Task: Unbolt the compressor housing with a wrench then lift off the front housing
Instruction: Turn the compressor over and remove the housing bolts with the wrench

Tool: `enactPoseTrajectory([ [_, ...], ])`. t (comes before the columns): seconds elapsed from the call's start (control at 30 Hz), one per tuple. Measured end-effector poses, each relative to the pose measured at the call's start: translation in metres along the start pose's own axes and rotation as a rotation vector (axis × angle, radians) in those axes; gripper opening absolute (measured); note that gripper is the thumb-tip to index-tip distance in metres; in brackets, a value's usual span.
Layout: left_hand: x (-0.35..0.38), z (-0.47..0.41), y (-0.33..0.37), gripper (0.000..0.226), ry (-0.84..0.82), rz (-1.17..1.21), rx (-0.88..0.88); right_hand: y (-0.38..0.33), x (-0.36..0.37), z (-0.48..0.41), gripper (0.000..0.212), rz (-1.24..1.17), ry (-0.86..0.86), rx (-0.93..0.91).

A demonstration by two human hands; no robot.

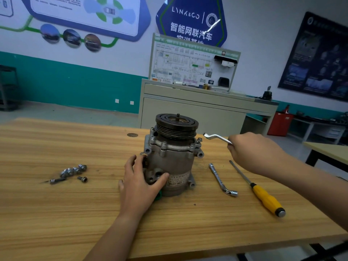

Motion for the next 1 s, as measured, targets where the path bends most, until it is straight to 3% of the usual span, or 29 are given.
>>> enactPoseTrajectory([
  [0.13,-0.001,0.000,0.000,0.085,-0.001,0.003,0.001,-0.018,-0.004,-0.005,0.010,0.112,-0.069,-0.030],
  [0.3,-0.001,0.000,-0.001,0.084,0.004,-0.006,-0.007,-0.038,-0.001,0.000,0.022,0.387,-0.114,-0.210],
  [0.43,0.000,0.000,-0.001,0.084,0.007,-0.014,-0.017,-0.022,0.004,-0.007,0.020,0.514,-0.059,-0.301],
  [0.7,0.002,-0.001,-0.004,0.087,0.004,-0.038,-0.027,-0.004,0.012,-0.063,0.016,0.511,-0.134,-0.273],
  [0.9,0.004,-0.003,-0.006,0.091,-0.003,-0.054,-0.038,-0.023,0.014,-0.101,0.031,0.416,0.003,-0.402],
  [1.0,0.005,-0.004,-0.006,0.091,-0.010,-0.063,-0.044,-0.002,-0.005,-0.095,0.021,0.300,0.106,-0.333],
])
Point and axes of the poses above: each hand's wrist, its own z-axis away from the middle knuckle, its own x-axis out of the palm, y = z × x, the point moved 5 cm from there along -z, towards the middle knuckle, and after that the axes turned 10 degrees about -z, right-handed, at the moved point
